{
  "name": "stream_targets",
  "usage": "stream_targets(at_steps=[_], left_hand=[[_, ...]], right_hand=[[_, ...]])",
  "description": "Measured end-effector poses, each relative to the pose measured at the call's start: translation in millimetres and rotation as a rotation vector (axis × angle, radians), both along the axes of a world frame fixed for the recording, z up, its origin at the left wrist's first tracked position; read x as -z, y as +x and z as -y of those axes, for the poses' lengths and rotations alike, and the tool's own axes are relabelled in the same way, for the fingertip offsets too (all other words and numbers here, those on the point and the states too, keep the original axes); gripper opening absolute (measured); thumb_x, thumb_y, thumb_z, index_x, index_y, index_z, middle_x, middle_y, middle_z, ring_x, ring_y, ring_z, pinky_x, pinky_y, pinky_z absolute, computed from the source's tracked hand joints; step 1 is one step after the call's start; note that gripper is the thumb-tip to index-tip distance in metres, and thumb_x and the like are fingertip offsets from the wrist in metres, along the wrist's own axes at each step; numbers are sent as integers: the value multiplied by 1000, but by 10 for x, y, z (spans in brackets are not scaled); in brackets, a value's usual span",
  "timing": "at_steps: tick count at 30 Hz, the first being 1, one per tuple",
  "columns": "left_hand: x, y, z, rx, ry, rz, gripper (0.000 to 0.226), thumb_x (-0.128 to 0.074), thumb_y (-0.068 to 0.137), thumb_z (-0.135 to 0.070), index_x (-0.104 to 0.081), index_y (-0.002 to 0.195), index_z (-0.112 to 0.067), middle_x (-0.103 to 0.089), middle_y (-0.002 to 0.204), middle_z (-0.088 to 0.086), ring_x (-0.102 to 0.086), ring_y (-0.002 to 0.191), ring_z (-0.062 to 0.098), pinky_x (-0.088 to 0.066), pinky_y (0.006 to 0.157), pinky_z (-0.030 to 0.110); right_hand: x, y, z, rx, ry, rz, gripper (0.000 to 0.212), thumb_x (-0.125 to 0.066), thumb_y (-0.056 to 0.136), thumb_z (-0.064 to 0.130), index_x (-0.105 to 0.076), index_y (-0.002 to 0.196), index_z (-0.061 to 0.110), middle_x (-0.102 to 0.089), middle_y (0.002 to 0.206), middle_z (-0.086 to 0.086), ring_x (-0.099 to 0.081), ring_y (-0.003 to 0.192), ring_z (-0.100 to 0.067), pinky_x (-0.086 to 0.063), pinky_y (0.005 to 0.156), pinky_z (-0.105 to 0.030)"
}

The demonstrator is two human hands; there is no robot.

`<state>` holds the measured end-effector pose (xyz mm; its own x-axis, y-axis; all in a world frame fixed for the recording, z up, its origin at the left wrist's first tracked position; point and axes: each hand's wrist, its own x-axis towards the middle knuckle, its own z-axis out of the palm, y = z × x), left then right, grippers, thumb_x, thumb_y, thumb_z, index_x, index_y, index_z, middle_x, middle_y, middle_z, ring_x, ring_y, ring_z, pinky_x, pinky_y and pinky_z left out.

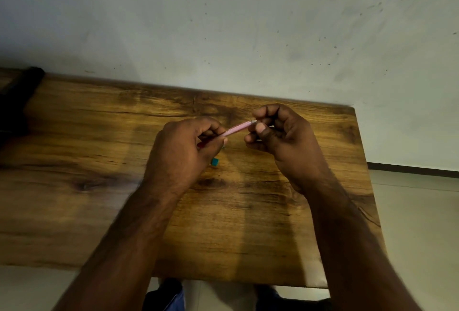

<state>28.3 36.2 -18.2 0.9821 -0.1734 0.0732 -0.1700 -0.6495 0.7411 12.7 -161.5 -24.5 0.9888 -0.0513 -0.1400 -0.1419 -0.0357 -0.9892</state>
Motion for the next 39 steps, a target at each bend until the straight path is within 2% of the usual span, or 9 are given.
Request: stream_targets(at_steps=[3, 6, 8, 11, 14, 21, 29, 34, 39], left_hand=[[5, 6, -6, -5, 1, 6, 15, -79, 85, -25, -78, 100, -27, -70, 85, -18, -64, 85, -6, -45, 72, 10], [11, 11, -17, -13, 0, 3, 15, -79, 84, -26, -78, 99, -28, -72, 87, -16, -65, 86, -3, -48, 73, 14], [19, 11, -15, -16, -2, 3, 15, -80, 84, -26, -78, 99, -28, -73, 85, -16, -65, 84, -3, -51, 73, 18], [32, 13, -7, -24, 7, -2, 15, -81, 83, -26, -78, 98, -27, -72, 84, -16, -65, 82, -3, -53, 71, 21], [36, 15, -10, -30, 6, -5, 15, -81, 82, -25, -78, 97, -27, -72, 84, -16, -65, 82, -4, -53, 71, 20], [38, 34, -35, -78, 20, -18, 14, -81, 82, -25, -76, 95, -30, -66, 77, -24, -62, 77, -10, -43, 66, 11], [61, 43, -51, -92, 16, -36, 14, -82, 81, -27, -76, 94, -30, -67, 76, -21, -62, 76, -9, -44, 65, 13], [49, 25, -26, -77, 12, -42, 13, -82, 81, -28, -75, 91, -32, -67, 74, -22, -62, 74, -10, -45, 64, 13], [53, 13, -18, -65, 18, -35, 14, -83, 80, -28, -76, 92, -31, -68, 77, -21, -62, 76, -11, -45, 66, 9]], right_hand=[[5, 16, 103, 129, -78, 23, 19, -59, 99, 3, -64, 116, 12, -69, 98, -13, -72, 83, -18, -62, 76, -33], [82, 31, 216, 308, -428, 5, 12, -66, 97, 16, -69, 108, 20, -73, 94, 1, -71, 83, -12, -60, 76, -34], [134, 19, 224, 287, -635, -41, 12, -71, 93, 26, -71, 105, 22, -70, 90, 10, -65, 81, -4, -53, 71, -28], [161, 4, 170, 201, -798, -93, 16, -73, 91, 28, -72, 106, 23, -68, 87, 11, -63, 82, -10, -52, 74, -29], [128, 14, 190, 247, -841, -87, 15, -69, 93, 26, -73, 108, 23, -72, 96, 5, -65, 90, -15, -55, 79, -34], [130, 8, 296, 342, -822, -89, 18, -63, 97, 15, -74, 109, 23, -69, 98, 6, -62, 92, -12, -51, 79, -30], [106, 3, 482, 565, -646, -109, 18, -67, 94, 13, -75, 108, 22, -74, 98, 5, -68, 94, -11, -57, 88, -34], [177, 7, 301, 374, -792, -45, 28, -69, 94, 21, -71, 122, 21, -73, 113, 4, -63, 99, -8, -49, 86, -26], [294, 14, 177, 282, -1036, 41, 26, -62, 95, 14, -73, 118, 18, -72, 113, -4, -65, 104, -26, -51, 87, -35]])
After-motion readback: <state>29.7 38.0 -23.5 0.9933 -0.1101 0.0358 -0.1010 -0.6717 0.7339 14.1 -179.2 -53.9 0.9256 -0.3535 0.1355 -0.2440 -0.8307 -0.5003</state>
